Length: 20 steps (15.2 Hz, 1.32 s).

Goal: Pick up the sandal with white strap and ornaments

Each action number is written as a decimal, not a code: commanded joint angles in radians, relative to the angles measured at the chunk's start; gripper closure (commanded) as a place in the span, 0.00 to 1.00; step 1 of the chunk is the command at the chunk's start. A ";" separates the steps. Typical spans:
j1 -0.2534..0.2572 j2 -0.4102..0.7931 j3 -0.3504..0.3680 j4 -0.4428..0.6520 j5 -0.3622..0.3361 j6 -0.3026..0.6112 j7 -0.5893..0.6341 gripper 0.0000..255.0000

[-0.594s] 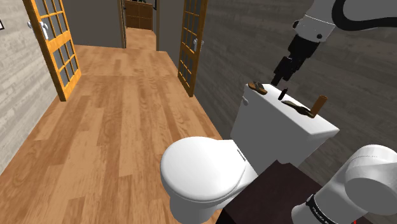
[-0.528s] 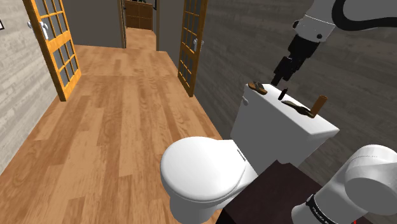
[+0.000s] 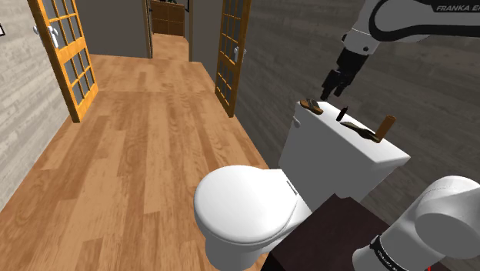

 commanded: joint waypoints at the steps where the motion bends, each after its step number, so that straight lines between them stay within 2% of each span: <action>1: -0.008 0.071 -0.031 0.046 -0.001 0.018 -0.028 0.00; 10: -0.047 0.381 -0.158 0.262 0.045 0.071 -0.161 0.00; 15: -0.082 0.572 -0.212 0.425 0.107 0.068 -0.242 0.00; 20: -0.142 0.778 -0.244 0.626 0.185 0.033 -0.317 0.00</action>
